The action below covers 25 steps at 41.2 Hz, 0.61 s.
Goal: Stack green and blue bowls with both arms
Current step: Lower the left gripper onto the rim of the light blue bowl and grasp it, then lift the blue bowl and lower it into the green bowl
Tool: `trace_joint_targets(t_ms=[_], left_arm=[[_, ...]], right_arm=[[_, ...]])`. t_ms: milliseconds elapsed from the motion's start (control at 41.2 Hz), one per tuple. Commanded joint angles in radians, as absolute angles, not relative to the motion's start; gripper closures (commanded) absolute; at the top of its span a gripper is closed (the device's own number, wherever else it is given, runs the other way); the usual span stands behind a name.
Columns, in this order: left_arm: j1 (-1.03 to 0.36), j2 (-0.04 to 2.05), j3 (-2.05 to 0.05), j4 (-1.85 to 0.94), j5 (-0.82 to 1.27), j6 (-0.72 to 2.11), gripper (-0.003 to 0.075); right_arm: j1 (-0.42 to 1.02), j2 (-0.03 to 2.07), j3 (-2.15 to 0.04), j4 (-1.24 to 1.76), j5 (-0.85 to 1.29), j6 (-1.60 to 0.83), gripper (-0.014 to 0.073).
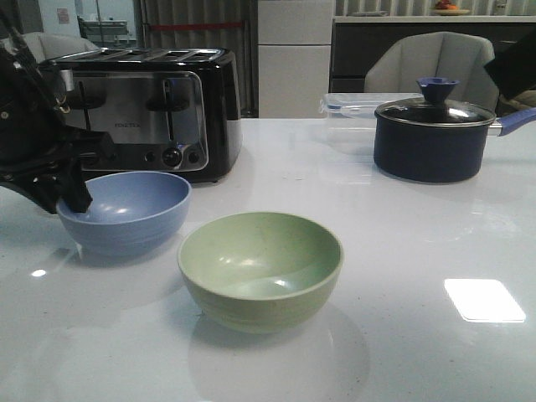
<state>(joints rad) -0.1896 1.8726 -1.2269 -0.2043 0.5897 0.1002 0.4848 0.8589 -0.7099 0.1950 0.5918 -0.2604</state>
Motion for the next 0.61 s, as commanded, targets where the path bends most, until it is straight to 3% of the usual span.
trace_joint_targets(t_ms=[0, 291, 583], left_arm=[[-0.196, 1.825, -1.264, -0.223, 0.59, 0.099, 0.0624], [-0.21, 1.761, -1.351, -0.278, 0.732, 0.145, 0.0627], [-0.383, 1.641, -1.351, -0.327, 0.763, 0.228, 0.0627]], right_arm=[[0.485, 0.853, -0.736, 0.194, 0.529, -0.27, 0.0199], [0.485, 0.853, -0.736, 0.194, 0.529, -0.27, 0.0199], [0.485, 0.853, -0.736, 0.194, 0.529, -0.27, 0.0199]])
